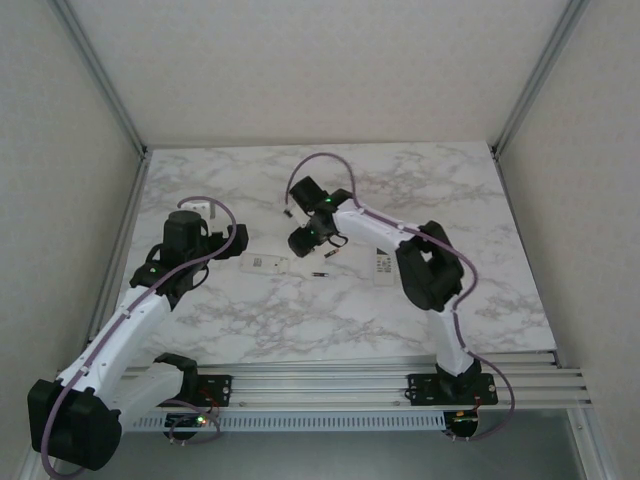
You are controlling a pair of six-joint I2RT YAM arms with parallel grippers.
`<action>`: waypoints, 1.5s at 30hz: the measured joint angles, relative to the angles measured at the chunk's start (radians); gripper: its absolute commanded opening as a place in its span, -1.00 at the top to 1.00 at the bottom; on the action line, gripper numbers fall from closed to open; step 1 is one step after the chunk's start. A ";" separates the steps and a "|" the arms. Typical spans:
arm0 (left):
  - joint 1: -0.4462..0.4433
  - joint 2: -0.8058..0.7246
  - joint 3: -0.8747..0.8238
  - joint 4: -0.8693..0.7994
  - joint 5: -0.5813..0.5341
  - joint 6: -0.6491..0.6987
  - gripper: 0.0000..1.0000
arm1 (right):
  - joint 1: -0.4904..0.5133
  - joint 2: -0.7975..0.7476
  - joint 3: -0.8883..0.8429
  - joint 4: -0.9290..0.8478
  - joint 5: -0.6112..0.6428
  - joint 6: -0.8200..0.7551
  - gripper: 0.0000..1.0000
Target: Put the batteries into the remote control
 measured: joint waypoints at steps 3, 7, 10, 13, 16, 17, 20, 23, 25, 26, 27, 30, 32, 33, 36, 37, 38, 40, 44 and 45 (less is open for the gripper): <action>0.000 0.000 0.000 0.000 0.002 0.000 -0.99 | -0.008 -0.083 -0.038 0.016 0.016 0.363 -0.23; 0.000 -0.009 0.000 0.006 0.013 0.000 -0.99 | -0.016 -0.084 -0.085 0.056 -0.035 0.717 -0.19; 0.000 -0.021 0.000 0.007 0.020 0.000 -0.99 | -0.016 -0.018 -0.085 0.063 -0.074 0.846 -0.15; 0.000 -0.037 -0.005 0.008 0.026 0.000 -0.99 | -0.016 0.048 -0.085 0.065 -0.101 0.918 -0.10; 0.000 -0.049 -0.011 0.008 0.032 0.000 -0.99 | -0.016 0.082 -0.074 0.062 -0.111 0.951 0.00; 0.000 -0.050 -0.011 0.009 0.032 0.000 -0.99 | -0.015 0.090 -0.063 0.060 -0.114 0.958 0.03; 0.000 -0.050 -0.011 0.010 0.035 0.000 -0.99 | -0.015 0.111 -0.024 0.054 -0.114 0.967 0.10; 0.000 -0.050 -0.011 0.010 0.035 0.000 -0.99 | -0.015 0.121 -0.005 0.050 -0.113 0.969 0.23; 0.000 -0.050 -0.011 0.010 0.035 0.000 -0.99 | -0.015 0.124 -0.001 0.043 -0.113 0.969 0.28; 0.000 -0.050 -0.011 0.010 0.035 0.000 -0.99 | -0.015 0.127 0.002 0.040 -0.113 0.968 0.34; 0.000 -0.050 -0.011 0.010 0.035 0.000 -0.99 | -0.015 0.129 0.002 0.039 -0.113 0.969 0.39; 0.000 -0.050 -0.011 0.010 0.035 0.000 -0.99 | -0.015 0.135 0.005 0.025 -0.107 0.967 0.47; 0.000 -0.050 -0.011 0.010 0.035 0.000 -0.99 | -0.015 0.143 0.010 0.016 -0.099 0.964 0.46; 0.000 -0.050 -0.011 0.010 0.035 0.000 -0.99 | -0.015 0.146 0.014 0.010 -0.097 0.961 0.46; 0.000 -0.050 -0.011 0.010 0.035 0.000 -0.99 | -0.014 0.153 0.033 -0.004 -0.090 0.945 0.52; 0.000 -0.050 -0.011 0.010 0.035 0.000 -0.99 | -0.014 0.156 0.038 -0.006 -0.090 0.940 0.60; 0.000 -0.050 -0.011 0.010 0.035 0.000 -0.99 | -0.014 0.160 0.042 -0.005 -0.090 0.937 0.67; 0.000 -0.050 -0.011 0.010 0.035 0.000 -0.99 | -0.013 0.165 0.043 -0.005 -0.091 0.930 0.72; 0.000 -0.050 -0.011 0.010 0.035 0.000 -0.99 | -0.013 0.163 0.045 -0.005 -0.090 0.917 0.75; 0.000 -0.050 -0.011 0.010 0.035 0.000 -0.99 | -0.013 0.163 0.045 -0.005 -0.090 0.912 0.80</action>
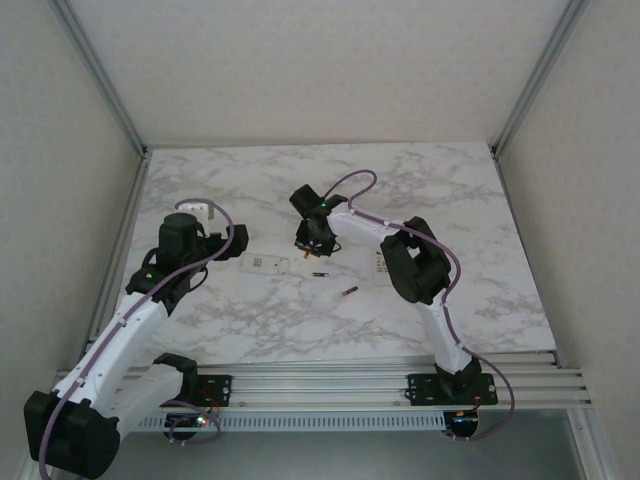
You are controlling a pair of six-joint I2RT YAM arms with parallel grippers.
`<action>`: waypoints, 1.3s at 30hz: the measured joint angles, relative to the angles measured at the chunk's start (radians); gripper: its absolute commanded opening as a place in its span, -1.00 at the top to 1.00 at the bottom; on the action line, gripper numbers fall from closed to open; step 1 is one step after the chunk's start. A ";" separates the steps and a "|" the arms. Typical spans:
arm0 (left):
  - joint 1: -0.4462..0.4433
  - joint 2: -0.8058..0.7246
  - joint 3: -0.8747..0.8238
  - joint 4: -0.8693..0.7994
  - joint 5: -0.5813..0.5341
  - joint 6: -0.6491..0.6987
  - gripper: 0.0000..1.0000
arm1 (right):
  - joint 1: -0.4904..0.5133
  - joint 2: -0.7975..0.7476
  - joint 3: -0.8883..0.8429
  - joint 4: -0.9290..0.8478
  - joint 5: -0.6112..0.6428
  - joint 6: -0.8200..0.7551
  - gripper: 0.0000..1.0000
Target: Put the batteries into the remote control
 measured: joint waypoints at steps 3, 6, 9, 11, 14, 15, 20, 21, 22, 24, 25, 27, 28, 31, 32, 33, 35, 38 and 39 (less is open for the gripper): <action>0.000 0.000 0.000 0.000 -0.001 0.000 -0.99 | 0.004 -0.019 -0.014 0.007 0.002 -0.021 0.80; 0.000 -0.002 0.000 0.000 -0.015 -0.003 -0.99 | 0.021 -0.092 -0.068 0.015 0.017 -0.039 0.80; 0.000 -0.005 0.000 -0.002 -0.052 -0.011 -0.99 | 0.067 -0.195 -0.126 0.032 0.018 -0.042 0.80; 0.002 -0.007 0.000 -0.003 -0.079 -0.015 -0.99 | 0.119 -0.249 -0.148 0.052 0.014 -0.031 0.80; 0.008 -0.012 0.000 -0.007 -0.109 -0.022 -0.99 | 0.189 -0.270 -0.152 0.087 0.006 -0.006 0.79; 0.010 -0.015 0.000 -0.007 -0.115 -0.023 -0.99 | 0.205 -0.266 -0.152 0.094 0.003 0.001 0.79; 0.011 -0.027 0.000 -0.007 -0.124 -0.031 -0.99 | 0.220 -0.184 -0.115 0.105 0.000 0.029 0.79; 0.011 -0.027 0.000 -0.008 -0.124 -0.031 -0.99 | 0.217 -0.164 -0.103 0.105 0.001 0.031 0.78; 0.011 -0.027 0.000 -0.008 -0.124 -0.031 -0.99 | 0.214 -0.140 -0.088 0.102 0.005 0.032 0.77; 0.011 -0.027 0.000 -0.008 -0.124 -0.031 -0.99 | 0.211 -0.106 -0.069 0.100 0.019 0.032 0.77; 0.011 -0.027 0.000 -0.007 -0.124 -0.031 -0.99 | 0.211 -0.092 -0.061 0.096 0.026 0.031 0.76; 0.011 -0.027 0.000 -0.008 -0.124 -0.031 -0.99 | 0.210 -0.071 -0.045 0.087 0.035 0.029 0.76; 0.011 -0.027 0.000 -0.008 -0.124 -0.031 -0.99 | 0.210 -0.062 -0.038 0.082 0.042 0.029 0.76; 0.011 -0.032 0.000 -0.007 -0.124 -0.031 -0.99 | 0.208 -0.049 -0.033 0.078 0.051 0.029 0.74; 0.011 -0.033 0.000 -0.007 -0.124 -0.031 -0.99 | 0.208 -0.047 -0.033 0.075 0.053 0.029 0.73; 0.011 -0.033 0.000 -0.007 -0.124 -0.031 -0.99 | 0.207 -0.047 -0.033 0.074 0.053 0.029 0.72; 0.011 -0.033 0.000 -0.008 -0.124 -0.031 -0.99 | 0.206 -0.046 -0.032 0.074 0.052 0.029 0.70; 0.011 -0.033 0.000 -0.007 -0.124 -0.031 -0.99 | 0.204 -0.043 -0.022 0.071 0.051 0.028 0.62; 0.011 -0.033 0.000 -0.007 -0.124 -0.031 -0.99 | 0.204 -0.043 -0.020 0.071 0.051 0.028 0.62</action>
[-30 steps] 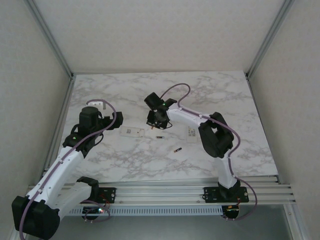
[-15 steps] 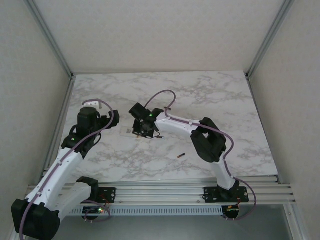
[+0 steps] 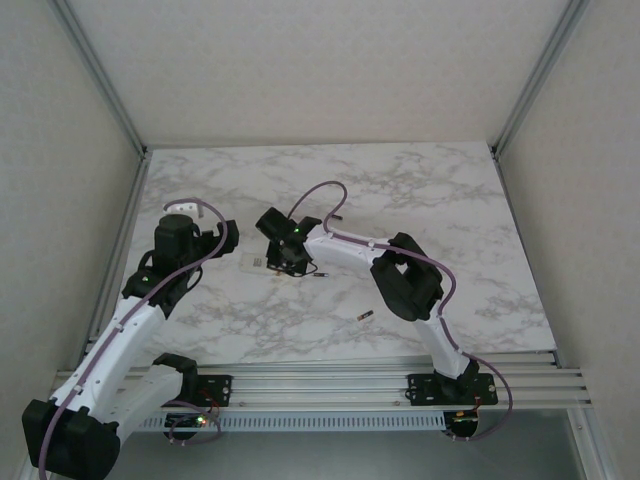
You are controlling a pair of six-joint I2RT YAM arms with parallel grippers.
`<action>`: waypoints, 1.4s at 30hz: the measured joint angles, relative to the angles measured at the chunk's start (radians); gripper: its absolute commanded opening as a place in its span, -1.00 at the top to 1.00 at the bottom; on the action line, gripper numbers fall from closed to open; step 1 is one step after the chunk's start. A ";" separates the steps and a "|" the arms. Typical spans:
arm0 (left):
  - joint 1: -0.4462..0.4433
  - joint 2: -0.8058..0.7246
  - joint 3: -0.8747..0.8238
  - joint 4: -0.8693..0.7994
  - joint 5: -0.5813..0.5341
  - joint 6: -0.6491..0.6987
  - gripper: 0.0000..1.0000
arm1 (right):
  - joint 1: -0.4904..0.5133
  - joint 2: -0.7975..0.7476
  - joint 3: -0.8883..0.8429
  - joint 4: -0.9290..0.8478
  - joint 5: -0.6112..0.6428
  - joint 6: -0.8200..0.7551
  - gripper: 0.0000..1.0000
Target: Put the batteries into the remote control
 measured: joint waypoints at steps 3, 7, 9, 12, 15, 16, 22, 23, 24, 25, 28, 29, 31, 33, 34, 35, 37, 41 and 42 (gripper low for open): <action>0.000 0.000 0.000 0.000 0.000 0.000 -0.99 | 0.000 0.000 0.007 -0.004 -0.002 -0.002 0.60; 0.000 0.002 0.000 0.000 -0.004 0.000 -0.99 | 0.000 0.000 0.019 -0.019 -0.002 -0.013 0.60; 0.000 0.003 0.000 0.000 -0.005 -0.001 -0.99 | 0.000 0.000 0.020 -0.026 -0.002 -0.019 0.60; 0.000 0.024 0.006 -0.010 0.008 -0.020 -0.99 | 0.000 0.000 0.020 -0.039 -0.001 -0.026 0.60; 0.000 0.118 0.061 -0.060 0.058 -0.076 -0.99 | -0.001 -0.002 0.016 -0.048 0.002 -0.026 0.59; 0.000 0.154 0.078 -0.068 0.080 -0.100 -0.99 | -0.002 -0.010 0.005 -0.045 0.002 -0.026 0.59; 0.002 0.284 0.072 -0.060 0.121 -0.208 -0.98 | -0.013 -0.040 -0.043 -0.037 0.001 -0.026 0.58; 0.005 0.310 0.071 -0.053 0.121 -0.217 -0.97 | -0.016 -0.040 -0.043 -0.036 0.001 -0.026 0.58; 0.008 0.341 0.069 -0.045 0.119 -0.225 -0.94 | -0.020 -0.040 -0.043 -0.032 0.001 -0.026 0.59; 0.010 0.365 0.066 -0.035 0.117 -0.231 -0.89 | -0.023 -0.040 -0.043 -0.027 0.001 -0.026 0.59; 0.016 0.434 0.055 -0.005 0.110 -0.251 -0.76 | -0.032 -0.039 -0.040 -0.023 0.001 -0.026 0.58; 0.016 0.453 0.052 0.006 0.109 -0.257 -0.72 | -0.034 -0.037 -0.034 -0.023 0.001 -0.026 0.59; 0.018 0.487 0.051 0.024 0.107 -0.265 -0.69 | -0.037 -0.031 -0.020 -0.023 0.000 -0.026 0.58; 0.020 0.519 0.051 0.045 0.108 -0.267 -0.64 | -0.037 -0.024 -0.009 -0.018 -0.003 -0.026 0.58; 0.021 0.531 0.051 0.053 0.110 -0.266 -0.62 | -0.037 -0.021 -0.006 -0.018 -0.005 -0.026 0.59; 0.021 0.544 0.051 0.061 0.112 -0.266 -0.60 | -0.037 -0.018 -0.005 -0.018 -0.007 -0.026 0.58; 0.021 0.566 0.051 0.071 0.120 -0.267 -0.58 | -0.037 -0.013 -0.002 -0.018 -0.008 -0.026 0.59; 0.021 0.604 0.051 0.089 0.130 -0.267 -0.57 | -0.037 -0.006 -0.002 -0.019 -0.010 -0.026 0.59; 0.021 0.612 0.051 0.091 0.134 -0.268 -0.57 | -0.037 -0.005 -0.002 -0.019 -0.010 -0.026 0.59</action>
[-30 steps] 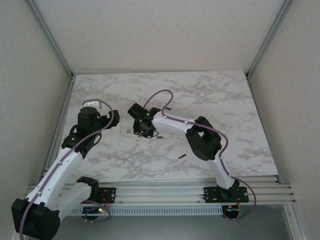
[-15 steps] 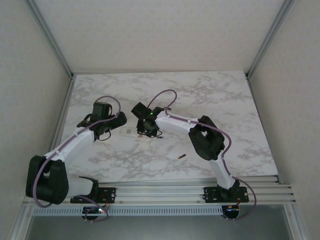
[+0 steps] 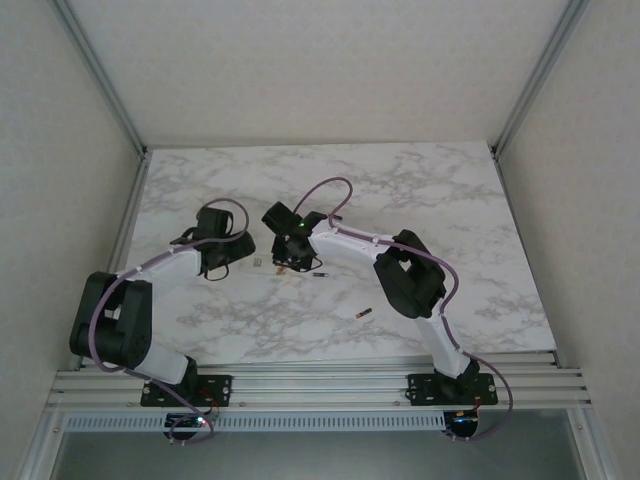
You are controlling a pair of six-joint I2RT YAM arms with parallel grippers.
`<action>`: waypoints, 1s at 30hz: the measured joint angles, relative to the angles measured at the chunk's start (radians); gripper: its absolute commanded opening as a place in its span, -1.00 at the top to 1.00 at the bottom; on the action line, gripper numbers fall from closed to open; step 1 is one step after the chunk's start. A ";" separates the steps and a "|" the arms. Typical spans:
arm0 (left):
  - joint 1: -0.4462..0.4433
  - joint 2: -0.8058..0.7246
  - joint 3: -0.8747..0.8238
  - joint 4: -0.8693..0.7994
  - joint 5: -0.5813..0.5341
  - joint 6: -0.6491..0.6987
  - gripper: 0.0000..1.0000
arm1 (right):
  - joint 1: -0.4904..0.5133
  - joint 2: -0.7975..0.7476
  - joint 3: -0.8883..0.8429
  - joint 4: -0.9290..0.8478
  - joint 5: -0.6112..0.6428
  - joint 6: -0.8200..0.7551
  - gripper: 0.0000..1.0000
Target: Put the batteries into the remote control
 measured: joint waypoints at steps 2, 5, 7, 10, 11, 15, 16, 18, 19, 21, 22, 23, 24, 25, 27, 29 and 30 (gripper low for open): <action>0.000 0.010 -0.001 0.007 0.006 -0.002 -0.57 | 0.000 0.000 0.000 0.000 0.000 0.000 0.58; 0.000 0.014 -0.008 0.022 0.019 -0.002 -0.56 | 0.000 0.002 0.000 0.000 0.000 0.000 0.58; 0.000 0.017 -0.012 0.029 0.024 -0.003 -0.56 | 0.000 0.006 0.001 0.000 -0.008 0.000 0.59; 0.000 0.034 -0.016 0.043 0.035 -0.004 -0.50 | 0.000 0.018 0.003 0.000 -0.017 0.001 0.60; 0.000 0.042 -0.019 0.047 0.042 -0.006 -0.48 | 0.000 0.021 0.003 0.000 -0.019 0.001 0.61; 0.000 0.060 -0.042 0.063 0.056 -0.013 -0.44 | 0.000 0.024 0.005 0.005 -0.019 0.000 0.67; 0.000 0.059 -0.043 0.070 0.058 -0.014 -0.44 | 0.000 0.024 0.005 0.007 -0.019 0.000 0.67; 0.001 0.059 -0.046 0.074 0.060 -0.020 -0.44 | 0.000 0.024 0.005 0.008 -0.023 0.000 0.68; 0.001 0.059 -0.046 0.076 0.060 -0.021 -0.43 | 0.000 0.024 0.005 0.010 -0.024 0.000 0.69; 0.003 0.058 -0.048 0.079 0.060 -0.024 -0.43 | 0.000 0.024 0.005 0.015 -0.028 0.000 0.69; 0.005 0.058 -0.050 0.082 0.063 -0.025 -0.42 | 0.000 0.024 0.005 0.019 -0.032 -0.001 0.69; 0.005 0.058 -0.051 0.084 0.064 -0.026 -0.41 | 0.000 0.024 0.005 0.023 -0.036 -0.003 0.69; 0.005 0.058 -0.051 0.085 0.066 -0.027 -0.40 | 0.000 0.024 0.005 0.026 -0.043 -0.005 0.69; 0.006 0.058 -0.052 0.085 0.067 -0.028 -0.40 | 0.001 0.024 0.005 0.030 -0.046 -0.008 0.69; 0.007 0.057 -0.053 0.088 0.069 -0.030 -0.39 | 0.001 0.024 0.005 0.033 -0.048 -0.013 0.69; 0.007 0.056 -0.055 0.089 0.070 -0.033 -0.38 | 0.001 0.024 0.005 0.034 -0.049 -0.019 0.68; 0.008 0.056 -0.055 0.089 0.070 -0.035 -0.38 | 0.001 0.024 0.005 0.036 -0.049 -0.020 0.68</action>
